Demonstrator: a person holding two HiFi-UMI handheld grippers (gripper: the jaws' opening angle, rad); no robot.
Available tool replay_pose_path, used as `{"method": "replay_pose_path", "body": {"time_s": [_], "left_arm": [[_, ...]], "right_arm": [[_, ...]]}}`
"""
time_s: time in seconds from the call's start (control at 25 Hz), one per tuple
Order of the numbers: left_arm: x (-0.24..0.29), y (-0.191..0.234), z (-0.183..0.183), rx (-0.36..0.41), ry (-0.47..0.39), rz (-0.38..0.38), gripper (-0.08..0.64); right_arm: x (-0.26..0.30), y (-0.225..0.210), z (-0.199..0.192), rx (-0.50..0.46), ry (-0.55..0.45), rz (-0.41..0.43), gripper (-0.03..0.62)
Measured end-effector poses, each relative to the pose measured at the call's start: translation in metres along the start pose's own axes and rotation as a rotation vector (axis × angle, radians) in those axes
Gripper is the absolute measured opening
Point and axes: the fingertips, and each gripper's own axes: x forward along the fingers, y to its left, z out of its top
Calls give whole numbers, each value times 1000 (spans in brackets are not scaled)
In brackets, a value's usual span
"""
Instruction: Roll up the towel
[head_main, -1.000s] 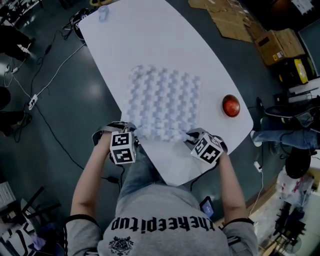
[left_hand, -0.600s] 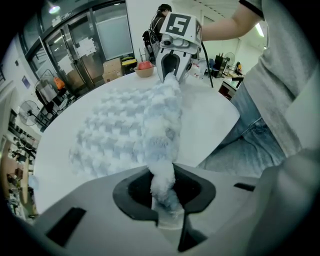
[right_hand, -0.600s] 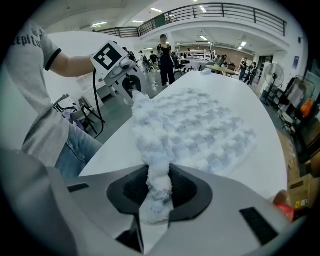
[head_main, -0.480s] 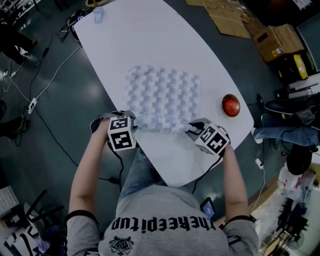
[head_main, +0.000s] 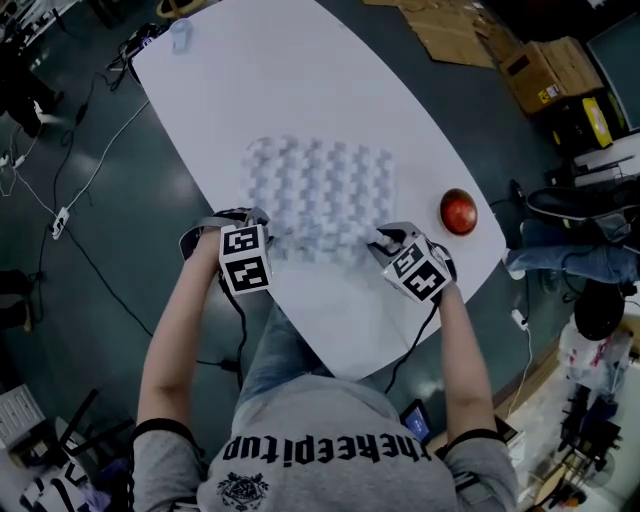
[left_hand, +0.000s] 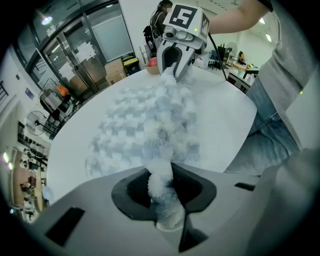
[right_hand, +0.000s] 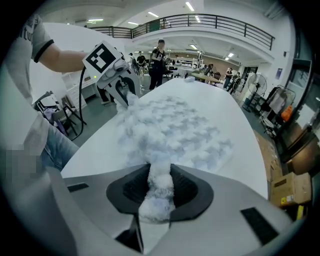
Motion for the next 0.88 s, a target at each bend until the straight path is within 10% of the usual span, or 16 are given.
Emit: {"method": "replay_pose_path", "body": {"time_s": [0.88], "left_arm": [[0, 38, 1, -23, -85, 105, 127]], "right_arm": [[-7, -50, 24, -5, -93, -266, 161]]}}
